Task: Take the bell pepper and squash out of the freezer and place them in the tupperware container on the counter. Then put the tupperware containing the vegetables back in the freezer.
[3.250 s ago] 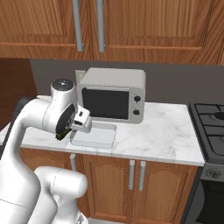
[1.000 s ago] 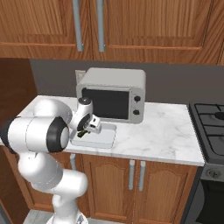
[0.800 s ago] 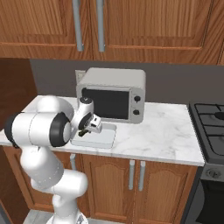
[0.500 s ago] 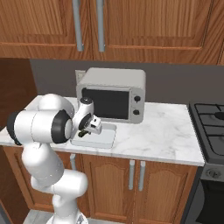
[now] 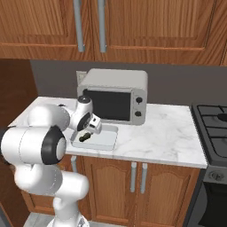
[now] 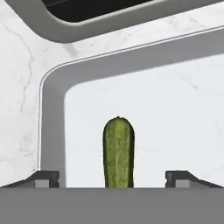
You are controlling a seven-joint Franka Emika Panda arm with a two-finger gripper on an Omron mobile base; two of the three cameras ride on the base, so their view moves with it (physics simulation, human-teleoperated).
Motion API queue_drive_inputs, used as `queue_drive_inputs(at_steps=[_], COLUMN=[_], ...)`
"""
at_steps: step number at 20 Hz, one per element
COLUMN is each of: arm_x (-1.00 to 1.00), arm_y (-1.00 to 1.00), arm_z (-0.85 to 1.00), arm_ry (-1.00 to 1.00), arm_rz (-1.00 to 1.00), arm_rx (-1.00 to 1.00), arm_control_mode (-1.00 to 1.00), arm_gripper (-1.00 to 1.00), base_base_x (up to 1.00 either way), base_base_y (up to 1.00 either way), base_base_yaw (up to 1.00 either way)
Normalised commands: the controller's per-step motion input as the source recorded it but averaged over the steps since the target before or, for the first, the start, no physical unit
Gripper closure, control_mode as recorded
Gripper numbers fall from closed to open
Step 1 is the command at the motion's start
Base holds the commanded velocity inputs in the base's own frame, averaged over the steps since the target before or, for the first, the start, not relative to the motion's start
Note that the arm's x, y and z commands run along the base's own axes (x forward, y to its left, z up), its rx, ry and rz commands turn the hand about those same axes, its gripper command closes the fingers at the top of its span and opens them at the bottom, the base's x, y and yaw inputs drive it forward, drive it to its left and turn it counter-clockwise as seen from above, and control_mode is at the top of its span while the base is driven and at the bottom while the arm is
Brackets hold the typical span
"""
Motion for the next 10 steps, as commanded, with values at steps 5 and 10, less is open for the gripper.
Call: queue_drive_inputs(at_steps=[5, 10], arm_x=[-0.84, -0.93], arm_y=[0.00, 0.00], arm_z=[1.00, 1.00], arm_ry=[-0.24, -0.16], arm_rz=[-0.03, -0.03], arm_rx=[0.00, 0.00], arm_control_mode=[-1.00, -1.00], arm_gripper=[-1.00, -1.00], base_base_x=[0.00, 0.00], base_base_y=[0.00, 0.00], base_base_yaw=[0.00, 0.00])
